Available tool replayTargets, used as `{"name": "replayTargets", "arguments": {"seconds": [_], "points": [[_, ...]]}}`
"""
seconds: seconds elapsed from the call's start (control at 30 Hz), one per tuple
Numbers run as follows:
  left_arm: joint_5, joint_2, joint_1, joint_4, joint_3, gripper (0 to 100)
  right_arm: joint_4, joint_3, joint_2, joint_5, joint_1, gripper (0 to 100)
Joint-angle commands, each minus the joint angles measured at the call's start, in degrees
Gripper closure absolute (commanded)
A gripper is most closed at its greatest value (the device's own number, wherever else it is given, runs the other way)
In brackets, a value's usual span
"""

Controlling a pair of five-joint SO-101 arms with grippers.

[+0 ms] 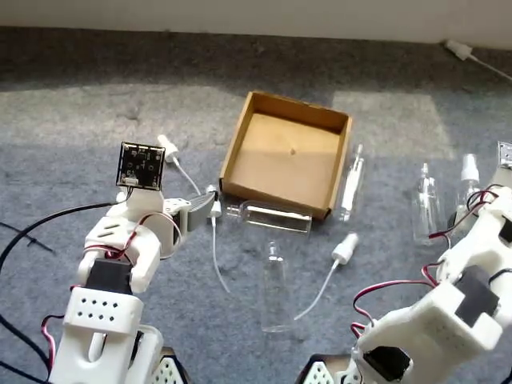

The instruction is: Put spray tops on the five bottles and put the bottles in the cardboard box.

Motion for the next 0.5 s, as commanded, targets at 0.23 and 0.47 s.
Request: {"name": "replayTargets", "arguments": {"seconds": [0.23,0.47], "points": [[0.26,-0.92,-0.48,-1.05,-0.48,67,6.55,-4.26,3.30,7.12,0.57,90.3],[0.26,-0.92,-0.48,-1.05,-0.48,67,11.47,-7.16,3.12,6.95,0.66,74.9]]}}
